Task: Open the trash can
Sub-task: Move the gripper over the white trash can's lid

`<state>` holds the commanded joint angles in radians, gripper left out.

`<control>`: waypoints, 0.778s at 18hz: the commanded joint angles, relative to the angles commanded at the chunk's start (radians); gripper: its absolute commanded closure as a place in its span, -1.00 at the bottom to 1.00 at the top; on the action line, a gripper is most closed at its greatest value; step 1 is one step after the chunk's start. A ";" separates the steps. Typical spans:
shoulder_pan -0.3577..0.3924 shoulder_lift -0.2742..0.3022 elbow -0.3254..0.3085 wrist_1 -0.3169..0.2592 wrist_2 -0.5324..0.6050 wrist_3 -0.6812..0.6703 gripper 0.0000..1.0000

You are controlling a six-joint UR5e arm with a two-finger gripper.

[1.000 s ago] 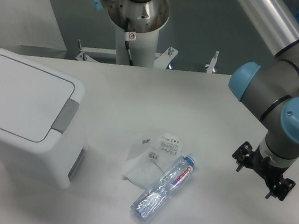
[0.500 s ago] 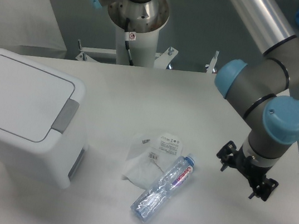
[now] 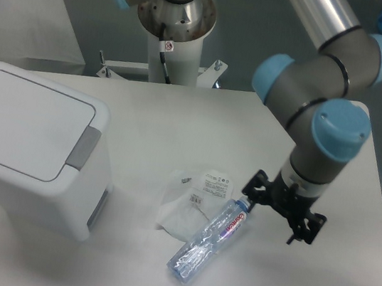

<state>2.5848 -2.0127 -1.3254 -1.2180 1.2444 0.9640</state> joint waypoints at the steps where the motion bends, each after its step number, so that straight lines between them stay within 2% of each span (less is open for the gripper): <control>1: -0.006 0.008 0.003 0.000 -0.038 -0.064 -1.00; 6: -0.058 0.069 0.008 0.002 -0.189 -0.263 -1.00; 9: -0.103 0.109 -0.001 0.002 -0.238 -0.278 -1.00; 12: -0.126 0.140 -0.015 0.018 -0.348 -0.281 -1.00; 14: -0.152 0.146 -0.034 0.023 -0.355 -0.280 -1.00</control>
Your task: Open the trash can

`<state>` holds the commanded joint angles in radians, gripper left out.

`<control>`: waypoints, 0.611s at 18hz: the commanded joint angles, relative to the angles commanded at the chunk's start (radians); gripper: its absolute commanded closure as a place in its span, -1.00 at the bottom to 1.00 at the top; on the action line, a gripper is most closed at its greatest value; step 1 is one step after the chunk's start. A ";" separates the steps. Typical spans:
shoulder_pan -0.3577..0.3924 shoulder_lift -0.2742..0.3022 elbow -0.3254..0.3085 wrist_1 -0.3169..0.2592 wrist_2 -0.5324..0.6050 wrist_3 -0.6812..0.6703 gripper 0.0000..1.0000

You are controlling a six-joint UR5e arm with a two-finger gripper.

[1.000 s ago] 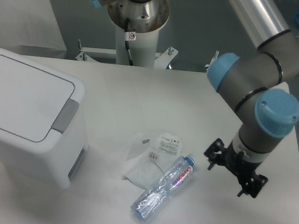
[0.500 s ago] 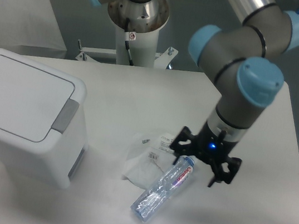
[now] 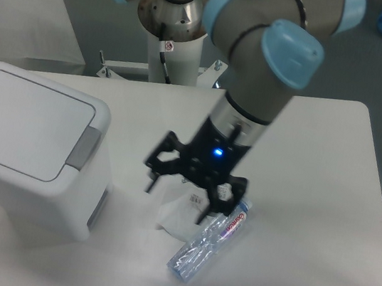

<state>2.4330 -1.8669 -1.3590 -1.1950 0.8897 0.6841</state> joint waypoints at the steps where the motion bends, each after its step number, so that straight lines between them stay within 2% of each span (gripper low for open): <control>1: -0.015 0.008 -0.012 0.002 -0.006 0.000 -1.00; 6: -0.028 0.049 -0.080 0.003 -0.015 -0.002 -1.00; 11: -0.028 0.058 -0.126 0.041 -0.011 -0.002 -1.00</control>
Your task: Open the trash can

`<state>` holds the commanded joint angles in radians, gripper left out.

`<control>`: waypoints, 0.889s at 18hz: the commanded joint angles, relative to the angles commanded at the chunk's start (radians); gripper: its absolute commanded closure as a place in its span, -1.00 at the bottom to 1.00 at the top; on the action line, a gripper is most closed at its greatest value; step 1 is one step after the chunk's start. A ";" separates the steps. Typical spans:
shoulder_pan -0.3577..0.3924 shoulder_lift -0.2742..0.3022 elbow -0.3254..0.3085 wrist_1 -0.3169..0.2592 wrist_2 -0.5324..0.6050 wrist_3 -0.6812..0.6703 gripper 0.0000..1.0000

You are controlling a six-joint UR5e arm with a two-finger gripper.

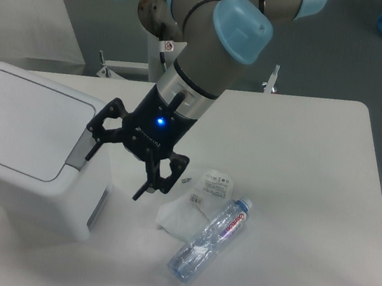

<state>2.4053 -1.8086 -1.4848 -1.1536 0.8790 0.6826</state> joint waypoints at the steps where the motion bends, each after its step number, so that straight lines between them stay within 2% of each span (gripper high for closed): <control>1: 0.000 0.005 -0.014 0.012 0.002 0.000 -1.00; 5: 0.000 0.020 -0.052 0.049 0.002 0.000 -1.00; 16: -0.003 0.017 -0.057 0.054 0.003 0.000 -1.00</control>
